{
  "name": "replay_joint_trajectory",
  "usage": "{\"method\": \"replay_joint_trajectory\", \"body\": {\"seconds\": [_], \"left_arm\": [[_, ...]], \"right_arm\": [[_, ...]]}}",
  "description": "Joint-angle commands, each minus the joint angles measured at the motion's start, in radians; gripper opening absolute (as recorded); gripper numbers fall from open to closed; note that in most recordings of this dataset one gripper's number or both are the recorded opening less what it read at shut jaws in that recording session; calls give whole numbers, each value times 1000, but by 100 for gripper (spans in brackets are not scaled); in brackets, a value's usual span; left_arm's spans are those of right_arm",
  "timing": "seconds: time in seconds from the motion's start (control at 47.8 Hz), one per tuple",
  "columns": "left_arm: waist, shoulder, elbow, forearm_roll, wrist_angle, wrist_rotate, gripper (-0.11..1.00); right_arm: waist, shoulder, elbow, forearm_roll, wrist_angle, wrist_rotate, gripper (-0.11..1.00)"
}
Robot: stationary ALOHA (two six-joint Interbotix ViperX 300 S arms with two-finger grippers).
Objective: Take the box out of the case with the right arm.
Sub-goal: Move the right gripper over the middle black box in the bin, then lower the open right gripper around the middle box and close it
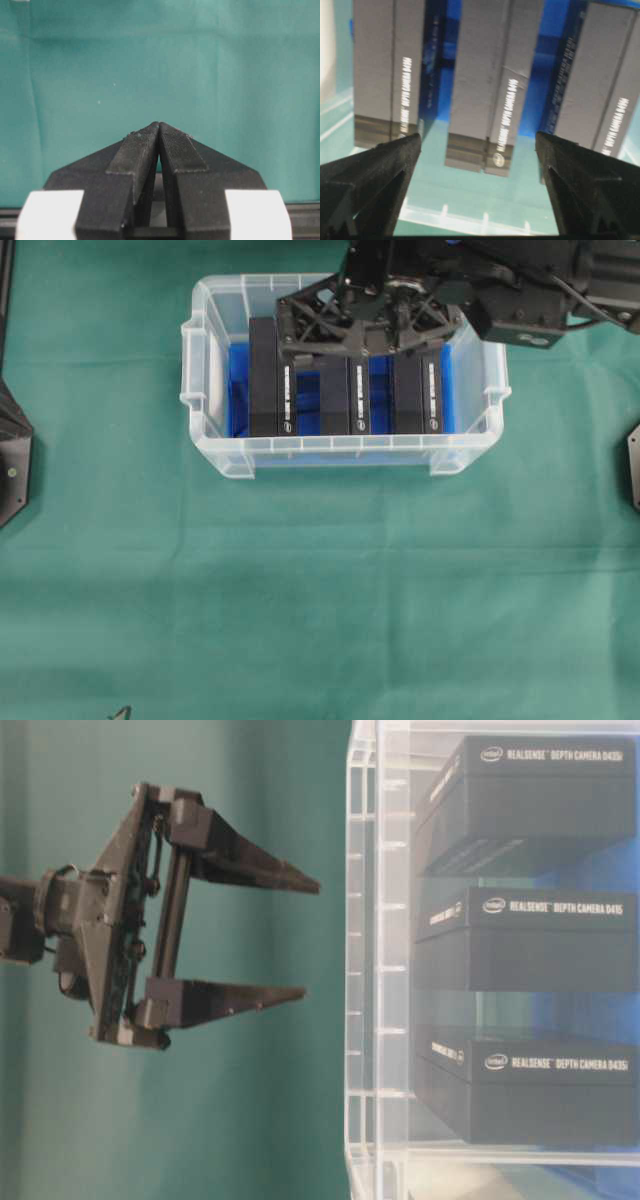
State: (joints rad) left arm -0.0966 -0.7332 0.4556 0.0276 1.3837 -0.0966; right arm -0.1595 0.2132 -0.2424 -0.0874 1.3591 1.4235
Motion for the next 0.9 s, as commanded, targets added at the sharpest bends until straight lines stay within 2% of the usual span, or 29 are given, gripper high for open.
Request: {"method": "replay_joint_trajectory", "body": {"seconds": [0.0, 0.879], "left_arm": [[-3, -2, -28, 3, -3, 3, 0], [-3, 0, -29, 3, -3, 3, 0]], "right_arm": [[2, -9, -32, -3, -29, -2, 93], [-5, -5, -34, -5, 3, -21, 93]]}}
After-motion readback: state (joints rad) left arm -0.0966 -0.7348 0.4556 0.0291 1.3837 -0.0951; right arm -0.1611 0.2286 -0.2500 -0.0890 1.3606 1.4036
